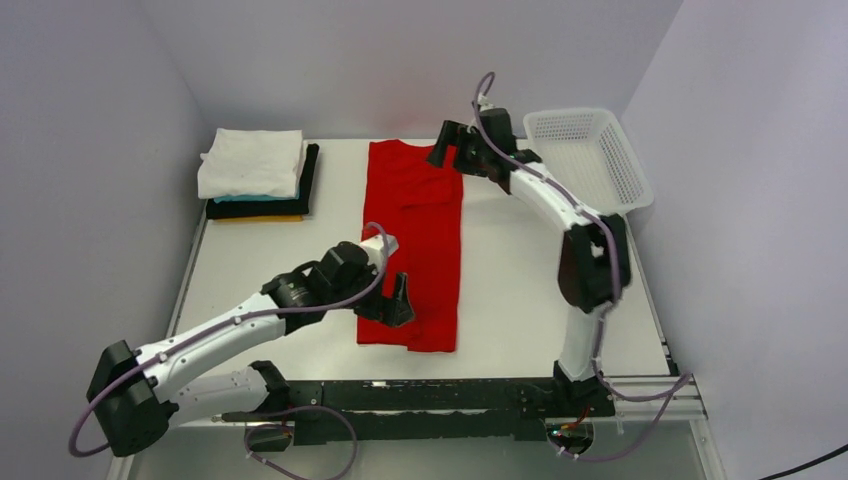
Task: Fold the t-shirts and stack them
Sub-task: Rotate the tshirt 90 degrees, then grab the bottom of the folded rectangular tshirt with both arms
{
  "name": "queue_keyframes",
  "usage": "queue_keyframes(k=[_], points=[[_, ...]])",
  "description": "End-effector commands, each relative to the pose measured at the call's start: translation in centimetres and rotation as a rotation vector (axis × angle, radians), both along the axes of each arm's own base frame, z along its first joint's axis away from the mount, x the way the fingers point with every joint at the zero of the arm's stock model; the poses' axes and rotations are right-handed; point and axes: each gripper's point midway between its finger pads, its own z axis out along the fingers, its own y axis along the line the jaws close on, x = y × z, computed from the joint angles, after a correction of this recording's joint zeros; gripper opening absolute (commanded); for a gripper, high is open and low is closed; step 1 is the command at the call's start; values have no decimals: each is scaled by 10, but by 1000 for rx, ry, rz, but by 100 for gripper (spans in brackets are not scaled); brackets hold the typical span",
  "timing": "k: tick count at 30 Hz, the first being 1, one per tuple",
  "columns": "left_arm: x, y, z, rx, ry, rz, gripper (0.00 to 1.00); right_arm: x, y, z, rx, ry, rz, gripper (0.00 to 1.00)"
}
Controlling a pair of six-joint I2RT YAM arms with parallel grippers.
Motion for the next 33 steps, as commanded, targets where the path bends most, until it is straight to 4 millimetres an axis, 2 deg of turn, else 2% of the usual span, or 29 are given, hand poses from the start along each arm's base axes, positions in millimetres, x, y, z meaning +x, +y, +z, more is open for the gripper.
queue_keyframes(k=[1, 3, 8, 10, 12, 15, 22, 26, 30, 33], points=[[18, 67, -34, 186, 37, 322, 99, -61, -29, 19, -4, -57, -50, 100], [18, 82, -50, 178, 85, 384, 100, -102, -39, 4, -16, -9, -64, 100], [7, 87, -77, 158, 158, 382, 99, -197, -43, -44, -137, 151, -21, 100], [3, 89, -89, 175, 180, 378, 93, -228, -42, -61, -154, 190, -4, 100], [-1, 88, -98, 178, 201, 365, 87, -251, -45, -77, -140, 245, -8, 100], [-6, 88, -105, 191, 231, 353, 80, -273, -49, -91, -140, 303, 1, 99], [-13, 86, -123, 188, 273, 345, 73, -325, -36, -127, -111, 425, 143, 96], [-12, 85, -128, 199, 285, 346, 56, -344, -32, -131, -108, 462, 191, 93], [-13, 86, -127, 218, 285, 326, 30, -362, -27, -133, -84, 517, 241, 88], [-17, 88, -126, 225, 295, 321, 19, -379, -25, -139, -98, 562, 275, 86]])
